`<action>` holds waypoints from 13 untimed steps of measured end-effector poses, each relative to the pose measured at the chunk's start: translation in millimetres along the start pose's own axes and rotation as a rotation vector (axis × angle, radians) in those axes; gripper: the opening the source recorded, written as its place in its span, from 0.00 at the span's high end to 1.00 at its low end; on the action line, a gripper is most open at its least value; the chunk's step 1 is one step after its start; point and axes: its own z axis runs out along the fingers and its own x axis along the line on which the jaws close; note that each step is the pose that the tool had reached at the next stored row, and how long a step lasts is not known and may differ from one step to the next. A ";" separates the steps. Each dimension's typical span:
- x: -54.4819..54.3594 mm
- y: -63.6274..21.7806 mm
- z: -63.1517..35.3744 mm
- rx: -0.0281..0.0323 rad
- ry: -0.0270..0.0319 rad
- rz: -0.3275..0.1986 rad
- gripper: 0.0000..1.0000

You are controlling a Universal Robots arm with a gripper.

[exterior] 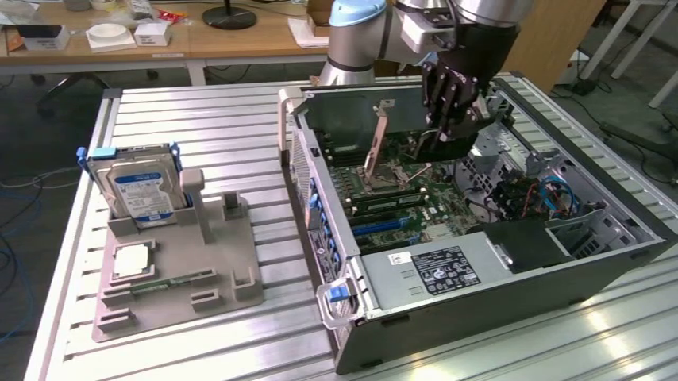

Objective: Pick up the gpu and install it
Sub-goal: 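Insert the gpu into the slot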

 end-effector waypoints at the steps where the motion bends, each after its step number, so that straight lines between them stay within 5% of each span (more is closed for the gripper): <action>1: 0.0 0.0 0.0 0.0000 0.0000 0.000 0.74; 13: 2.1 9.7 10.9 0.0002 0.0002 0.000 0.74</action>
